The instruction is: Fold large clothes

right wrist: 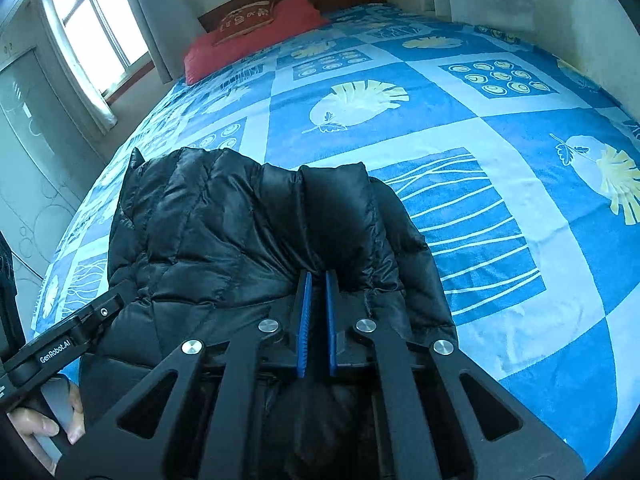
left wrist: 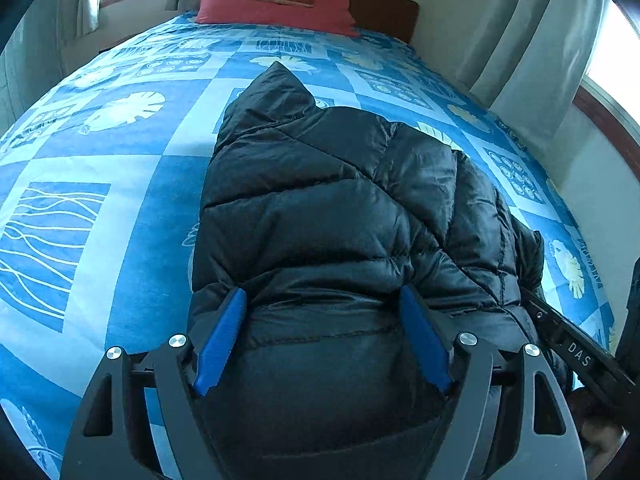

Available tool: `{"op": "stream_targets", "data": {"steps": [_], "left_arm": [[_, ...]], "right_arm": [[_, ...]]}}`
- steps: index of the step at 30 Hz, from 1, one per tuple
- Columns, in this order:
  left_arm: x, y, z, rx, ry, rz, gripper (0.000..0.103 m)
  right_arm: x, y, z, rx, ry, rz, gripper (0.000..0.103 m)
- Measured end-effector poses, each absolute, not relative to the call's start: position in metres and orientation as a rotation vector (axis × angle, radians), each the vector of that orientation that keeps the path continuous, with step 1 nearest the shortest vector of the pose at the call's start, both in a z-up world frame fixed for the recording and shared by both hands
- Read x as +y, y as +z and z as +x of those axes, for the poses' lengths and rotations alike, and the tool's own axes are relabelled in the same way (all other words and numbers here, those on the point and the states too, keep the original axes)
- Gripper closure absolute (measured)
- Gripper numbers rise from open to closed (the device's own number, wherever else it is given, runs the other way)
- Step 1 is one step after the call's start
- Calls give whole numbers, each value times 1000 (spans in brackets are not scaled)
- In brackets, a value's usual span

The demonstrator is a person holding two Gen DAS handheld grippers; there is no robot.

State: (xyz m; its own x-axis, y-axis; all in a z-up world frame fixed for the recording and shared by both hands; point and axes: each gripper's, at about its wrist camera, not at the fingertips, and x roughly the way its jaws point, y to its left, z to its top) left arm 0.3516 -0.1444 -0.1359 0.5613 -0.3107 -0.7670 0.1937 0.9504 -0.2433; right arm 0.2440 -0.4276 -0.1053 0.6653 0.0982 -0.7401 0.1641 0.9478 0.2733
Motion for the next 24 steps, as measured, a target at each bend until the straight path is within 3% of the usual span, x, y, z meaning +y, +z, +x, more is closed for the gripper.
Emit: {"op": "stream_targets", "data": {"steps": [17,21,23,24], "left_arm": [[-150,-131,352,946,-274,-94,25],[-140,-126,350,953,-276,-143,25],[-130,-121,347,960,-270,-188,25],[-125,-119,345,962,-265,-211,25]], "right_arm": [[-421,-100,240,835,-62,296,97],[-424,-91,232,821,-42,318,90],[-425,-84,227,806,-38,330,78],[-425,-80,223,796,-39,330,67]]}}
